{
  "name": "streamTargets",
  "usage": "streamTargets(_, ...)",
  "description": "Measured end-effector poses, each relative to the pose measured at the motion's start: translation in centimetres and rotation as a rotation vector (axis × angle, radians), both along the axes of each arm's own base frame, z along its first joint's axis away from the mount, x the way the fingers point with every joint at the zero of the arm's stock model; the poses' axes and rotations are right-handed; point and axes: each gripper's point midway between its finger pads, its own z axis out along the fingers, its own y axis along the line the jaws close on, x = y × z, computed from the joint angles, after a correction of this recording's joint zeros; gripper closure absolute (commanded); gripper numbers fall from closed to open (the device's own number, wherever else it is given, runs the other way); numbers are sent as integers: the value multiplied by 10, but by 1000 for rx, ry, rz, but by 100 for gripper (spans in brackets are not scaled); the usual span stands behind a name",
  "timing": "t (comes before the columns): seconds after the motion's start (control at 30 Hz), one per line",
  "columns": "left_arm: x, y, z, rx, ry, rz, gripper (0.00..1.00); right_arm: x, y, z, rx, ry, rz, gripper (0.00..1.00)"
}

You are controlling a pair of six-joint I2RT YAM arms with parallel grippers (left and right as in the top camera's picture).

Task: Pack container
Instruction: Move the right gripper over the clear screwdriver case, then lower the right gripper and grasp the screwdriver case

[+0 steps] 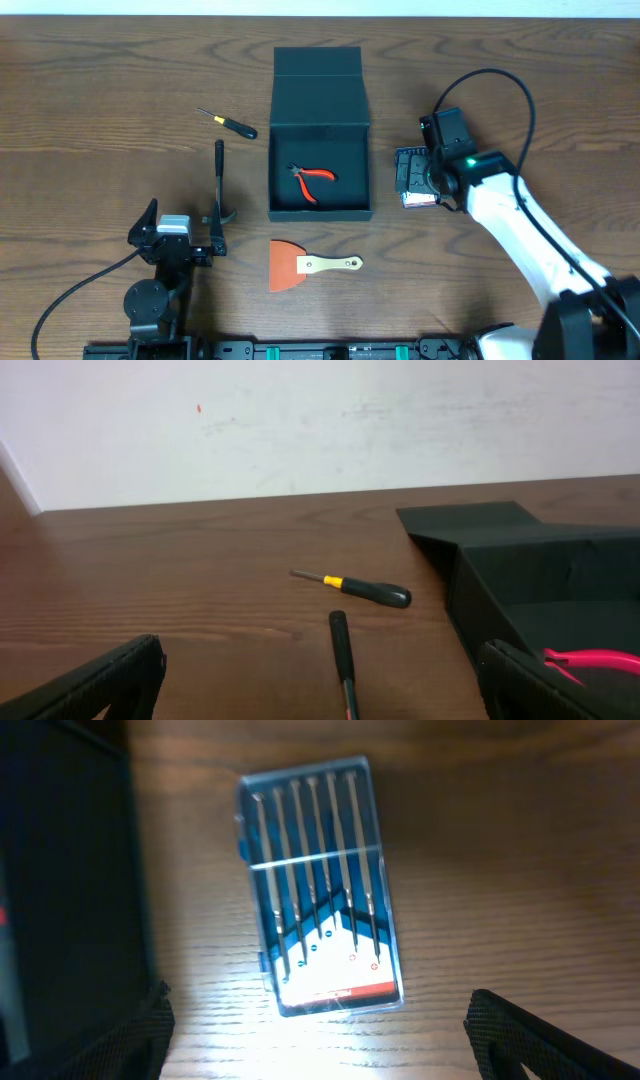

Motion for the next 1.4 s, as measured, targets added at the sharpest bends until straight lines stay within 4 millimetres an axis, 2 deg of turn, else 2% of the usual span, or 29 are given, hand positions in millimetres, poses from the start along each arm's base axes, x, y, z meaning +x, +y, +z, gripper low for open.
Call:
streamTargets(0.17, 0, 0, 0, 0, 0, 0, 1, -4, -4, -19, -3, 69, -4, 5)
streamTargets(0.27, 0, 0, 0, 0, 0, 0, 2, -2, -7, -21, 1, 87, -15, 6)
streamTargets(0.37, 0, 0, 0, 0, 0, 0, 1, 6, -11, -10, 4, 75, -16, 7)
streamTargets(0.53, 0, 0, 0, 0, 0, 0, 2, 26, -15, 19, 7, 27, 5, 7)
streamTargets(0.67, 0, 0, 0, 0, 0, 0, 1, 31, -20, 24, 1, 48, 17, 7)
streamTargets(0.73, 0, 0, 0, 0, 0, 0, 2, 33, -21, 19, -4, 78, 26, 7)
streamTargets(1.0, 0, 0, 0, 0, 0, 0, 2, 27, -11, -22, 22, 217, 102, 7)
streamTargets(1.23, 0, 0, 0, 0, 0, 0, 2, 24, -7, -34, 28, 254, 162, 8)
streamTargets(1.4, 0, 0, 0, 0, 0, 0, 1, 24, -6, -36, 27, 255, 197, 10)
